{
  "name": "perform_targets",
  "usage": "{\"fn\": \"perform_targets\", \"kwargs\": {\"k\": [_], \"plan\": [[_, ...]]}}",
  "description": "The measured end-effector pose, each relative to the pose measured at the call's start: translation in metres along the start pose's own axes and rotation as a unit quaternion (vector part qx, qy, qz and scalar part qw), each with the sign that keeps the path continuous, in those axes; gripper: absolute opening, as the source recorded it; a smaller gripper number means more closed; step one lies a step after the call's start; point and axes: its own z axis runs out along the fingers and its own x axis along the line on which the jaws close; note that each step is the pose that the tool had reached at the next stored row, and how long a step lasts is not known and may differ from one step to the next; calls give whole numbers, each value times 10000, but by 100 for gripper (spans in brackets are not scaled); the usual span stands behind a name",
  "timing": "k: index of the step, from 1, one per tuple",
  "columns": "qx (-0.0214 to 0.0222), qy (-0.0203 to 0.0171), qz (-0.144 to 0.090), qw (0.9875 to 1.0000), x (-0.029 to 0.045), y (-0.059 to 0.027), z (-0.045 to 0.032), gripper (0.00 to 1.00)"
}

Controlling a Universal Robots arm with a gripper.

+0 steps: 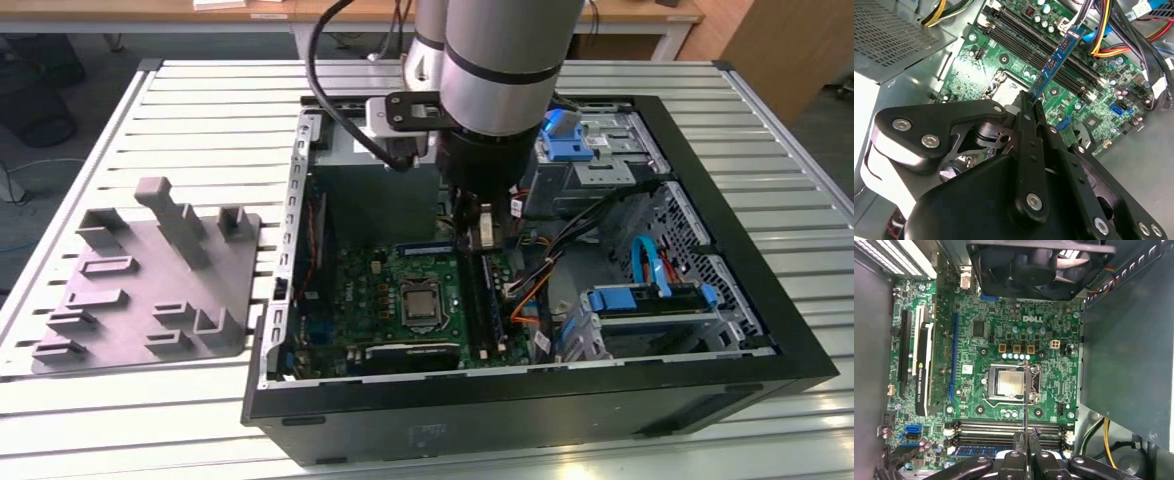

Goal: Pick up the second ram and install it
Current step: 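Pick up the second ram and move it above second insertion slot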

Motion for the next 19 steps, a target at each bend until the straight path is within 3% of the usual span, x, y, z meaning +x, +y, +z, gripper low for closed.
{"fn": "perform_targets", "kwargs": {"k": [4,19], "plan": [[0,1,0,10000,2,-2,38,14],[0,0,21,10000,2,-2,44,14]]}}
